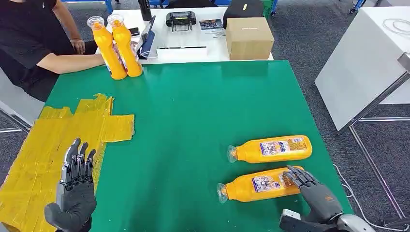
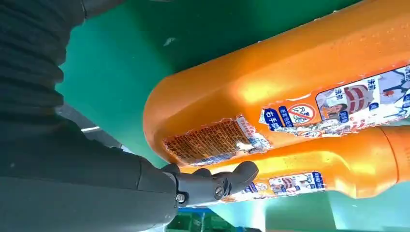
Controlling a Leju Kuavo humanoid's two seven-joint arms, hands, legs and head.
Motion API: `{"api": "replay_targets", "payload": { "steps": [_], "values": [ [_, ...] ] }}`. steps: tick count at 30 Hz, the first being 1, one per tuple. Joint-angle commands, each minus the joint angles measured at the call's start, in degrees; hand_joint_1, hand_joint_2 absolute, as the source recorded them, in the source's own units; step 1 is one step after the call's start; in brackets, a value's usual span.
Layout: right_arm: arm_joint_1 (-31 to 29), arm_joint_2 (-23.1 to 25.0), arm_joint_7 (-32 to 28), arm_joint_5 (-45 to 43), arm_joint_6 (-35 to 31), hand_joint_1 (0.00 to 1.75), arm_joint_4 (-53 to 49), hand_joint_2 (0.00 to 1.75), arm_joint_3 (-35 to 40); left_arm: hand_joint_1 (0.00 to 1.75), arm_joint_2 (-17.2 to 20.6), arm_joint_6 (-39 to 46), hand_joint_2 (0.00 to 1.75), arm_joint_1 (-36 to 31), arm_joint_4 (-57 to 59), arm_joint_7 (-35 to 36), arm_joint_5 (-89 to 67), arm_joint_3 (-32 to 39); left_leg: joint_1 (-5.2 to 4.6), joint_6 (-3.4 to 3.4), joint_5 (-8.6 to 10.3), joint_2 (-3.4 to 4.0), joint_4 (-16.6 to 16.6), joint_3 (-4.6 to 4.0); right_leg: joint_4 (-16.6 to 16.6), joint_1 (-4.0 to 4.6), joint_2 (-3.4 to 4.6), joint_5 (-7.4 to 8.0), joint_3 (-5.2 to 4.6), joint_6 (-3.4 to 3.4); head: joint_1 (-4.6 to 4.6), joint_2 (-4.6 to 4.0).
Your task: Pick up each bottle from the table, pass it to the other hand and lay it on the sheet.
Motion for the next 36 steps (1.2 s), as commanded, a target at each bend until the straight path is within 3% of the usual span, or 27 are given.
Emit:
{"api": "replay_targets", "payload": {
  "steps": [1, 4, 5, 7, 15, 22, 27, 36],
  "values": [
    [-2.4, -1.3, 1.4, 0.4, -0.3, 0.0, 4.1, 1.75, 5.0, 0.0, 1.7, 0.3, 0.0, -1.6, 3.3, 0.9, 0.6, -1.5, 0.04, -0.01, 0.03, -0.01, -0.1, 0.11, -0.1, 0.04, 0.01, 0.06, 0.13, -0.03, 0.0, 0.0],
    [-3.0, -3.6, 3.1, 0.5, -1.1, 0.0, 3.9, 1.75, 7.1, 0.0, 1.8, 0.2, 0.0, -1.5, 3.3, 1.0, 1.1, -1.4, 0.08, -0.01, 0.02, 0.0, -0.1, 0.19, -0.2, 0.08, 0.03, 0.07, 0.23, -0.04, 0.0, 0.0],
    [-3.7, -8.5, 6.6, 1.5, 1.9, 0.0, 3.3, 1.75, 9.5, 0.0, 1.9, -0.2, 0.0, -1.7, 3.6, 1.4, 1.6, -1.5, 0.02, 0.0, 0.03, 0.02, -0.1, 0.11, -0.1, 0.02, 0.04, 0.05, 0.11, -0.02, 0.0, 0.0],
    [-5.1, -10.3, 6.2, 0.3, 2.1, 0.0, 4.3, 1.75, 8.7, 0.0, 1.8, -0.1, 0.0, -2.0, 3.9, 1.4, 1.8, -1.3, -0.04, 0.02, 0.01, 0.04, 0.0, 0.07, 0.0, -0.04, 0.06, 0.03, 0.05, 0.0, 0.0, 0.0],
    [-9.4, -10.3, 5.2, 0.8, 3.9, 0.0, 7.0, 1.75, 10.7, 0.0, 1.9, -0.6, 0.0, -2.0, 3.9, 1.7, 2.1, -1.0, 0.0, 0.04, 0.07, 0.03, -0.1, 0.18, -0.2, 0.0, 0.03, 0.11, 0.2, -0.01, 0.0, 0.0],
    [-22.5, -5.2, 2.2, 4.2, 7.6, 0.0, 18.9, 1.75, 16.7, 0.0, 1.6, -1.5, 0.0, -1.8, 4.2, 1.6, 2.3, 0.0, 0.03, 0.02, 0.08, 0.23, -0.1, 0.17, -0.2, 0.05, 0.23, 0.18, 0.17, -0.01, 0.02, 0.0],
    [-29.0, -4.2, 1.3, 5.1, 9.7, 0.0, 25.2, 1.75, 22.0, 0.0, 1.6, -2.2, 0.0, -2.3, 4.9, 1.7, 2.3, 0.6, 0.07, 0.01, 0.09, 0.28, -0.2, 0.36, -0.3, 0.08, 0.34, 0.23, 0.32, -0.04, 0.0, 0.0],
    [-30.2, -4.0, 1.2, 4.7, 10.2, 0.0, 26.6, 1.75, 23.8, 0.0, 1.8, -2.4, 0.0, -2.5, 5.2, 1.8, 2.4, 0.6, 0.06, 0.03, 0.08, 0.14, -0.1, 0.33, -0.2, 0.07, 0.2, 0.16, 0.35, -0.02, 0.0, 0.0]
  ]
}}
